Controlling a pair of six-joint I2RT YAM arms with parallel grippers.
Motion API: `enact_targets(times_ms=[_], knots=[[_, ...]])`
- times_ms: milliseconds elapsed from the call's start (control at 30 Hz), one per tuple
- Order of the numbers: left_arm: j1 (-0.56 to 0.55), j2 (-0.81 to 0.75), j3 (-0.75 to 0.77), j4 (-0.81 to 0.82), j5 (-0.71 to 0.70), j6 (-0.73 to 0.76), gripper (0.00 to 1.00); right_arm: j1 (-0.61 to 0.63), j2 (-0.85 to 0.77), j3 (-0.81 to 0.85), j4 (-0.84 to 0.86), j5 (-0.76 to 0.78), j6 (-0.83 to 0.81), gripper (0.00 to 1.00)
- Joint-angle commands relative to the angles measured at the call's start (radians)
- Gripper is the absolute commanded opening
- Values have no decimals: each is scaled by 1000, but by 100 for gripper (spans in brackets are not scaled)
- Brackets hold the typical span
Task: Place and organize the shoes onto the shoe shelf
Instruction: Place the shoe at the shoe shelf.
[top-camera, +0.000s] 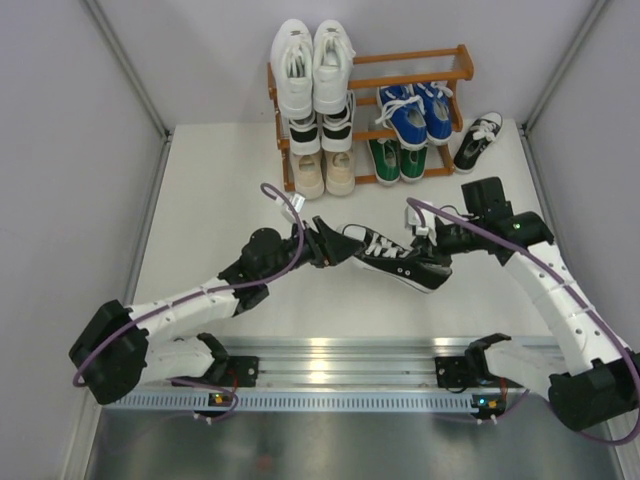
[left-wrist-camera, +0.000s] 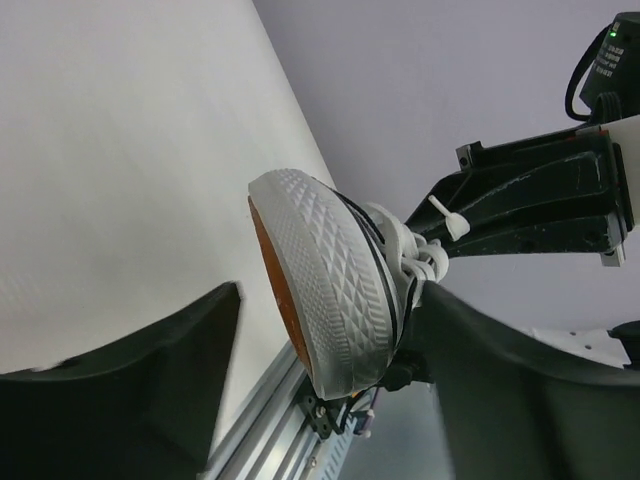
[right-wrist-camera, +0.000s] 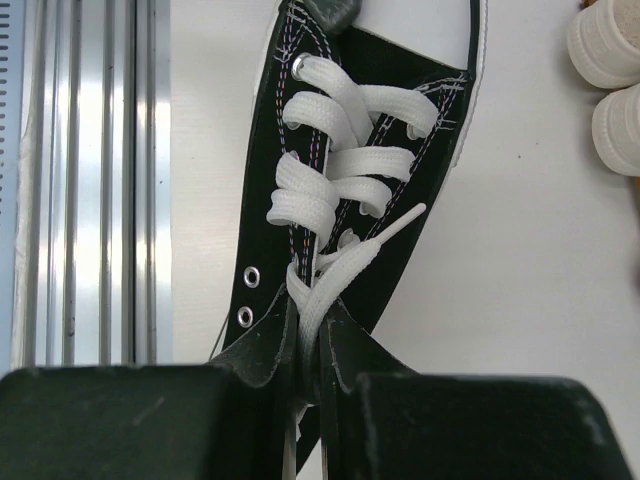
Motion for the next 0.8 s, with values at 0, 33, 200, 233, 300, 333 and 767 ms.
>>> enact_targets(times_ms=[0,33,200,233,300,333,767], knots=[[-7,18,39,106,-52,-38,67,24,-39,4,53,-95,-33,0],[-7,22,38,108,-53,-46,60,24,-41,-5,54,-92,-33,0],[-4,19,10,144,-89,-69,6,24,-68,-36,67,-83,-23,44],[2,14,-4,202,-86,-72,3,24,-94,-54,77,-72,-13,52],[19,8,-68,290,-55,-105,0,15,-131,-82,134,-50,49,65],[30,0,-91,364,-52,-125,0,9,-151,-96,143,-47,61,72],[125,-135,-156,345,-57,-156,0,-85,-296,-269,212,-52,168,80]])
